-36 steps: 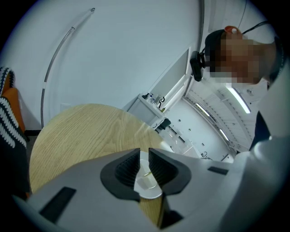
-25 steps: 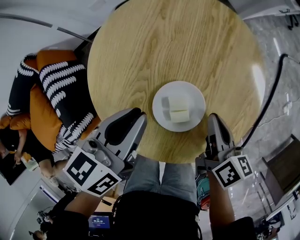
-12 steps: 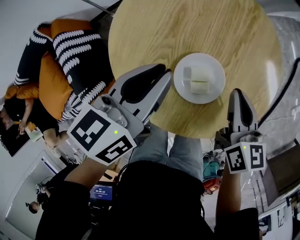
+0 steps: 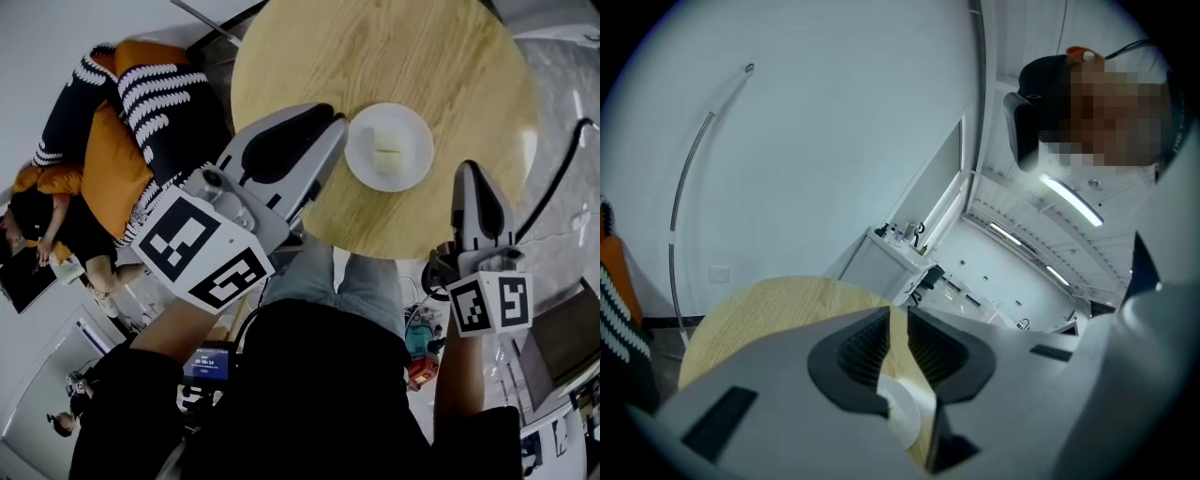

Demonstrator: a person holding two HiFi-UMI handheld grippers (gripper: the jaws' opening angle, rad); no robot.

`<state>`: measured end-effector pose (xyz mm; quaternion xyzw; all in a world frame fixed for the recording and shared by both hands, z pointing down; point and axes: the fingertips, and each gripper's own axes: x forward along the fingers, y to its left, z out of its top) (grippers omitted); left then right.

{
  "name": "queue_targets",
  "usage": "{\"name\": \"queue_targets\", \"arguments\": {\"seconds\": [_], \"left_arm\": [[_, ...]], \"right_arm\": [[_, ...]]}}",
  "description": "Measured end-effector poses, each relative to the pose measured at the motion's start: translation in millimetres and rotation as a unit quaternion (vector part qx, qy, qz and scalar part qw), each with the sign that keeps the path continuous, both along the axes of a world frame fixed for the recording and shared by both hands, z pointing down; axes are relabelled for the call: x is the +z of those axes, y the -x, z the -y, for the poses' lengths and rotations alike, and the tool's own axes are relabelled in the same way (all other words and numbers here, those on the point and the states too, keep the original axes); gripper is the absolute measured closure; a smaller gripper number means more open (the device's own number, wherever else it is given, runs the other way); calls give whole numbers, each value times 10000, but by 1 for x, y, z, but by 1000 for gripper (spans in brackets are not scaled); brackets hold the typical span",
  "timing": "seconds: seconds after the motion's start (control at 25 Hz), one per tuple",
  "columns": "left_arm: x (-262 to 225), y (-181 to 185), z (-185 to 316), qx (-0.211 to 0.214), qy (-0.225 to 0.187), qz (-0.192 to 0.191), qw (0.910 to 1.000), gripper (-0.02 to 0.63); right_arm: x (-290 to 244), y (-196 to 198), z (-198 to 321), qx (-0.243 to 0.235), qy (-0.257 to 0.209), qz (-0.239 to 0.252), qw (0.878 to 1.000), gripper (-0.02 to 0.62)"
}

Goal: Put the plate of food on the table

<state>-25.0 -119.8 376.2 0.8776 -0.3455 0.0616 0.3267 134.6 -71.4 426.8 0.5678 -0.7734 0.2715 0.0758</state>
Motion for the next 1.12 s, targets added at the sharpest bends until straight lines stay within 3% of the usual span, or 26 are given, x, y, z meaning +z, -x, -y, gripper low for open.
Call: {"name": "queue_targets", "arguments": {"seconds": [0.56, 1.12], "left_arm": [[-87, -2, -20, 22, -689, -263, 9973, 540], [-161, -12, -42, 211, -1431, -487, 9883, 540]], "right_arm": [[-83, 11, -14, -85, -722, -205, 9971, 586], [-150, 19, -31, -192, -1287, -377, 9908, 586]]}}
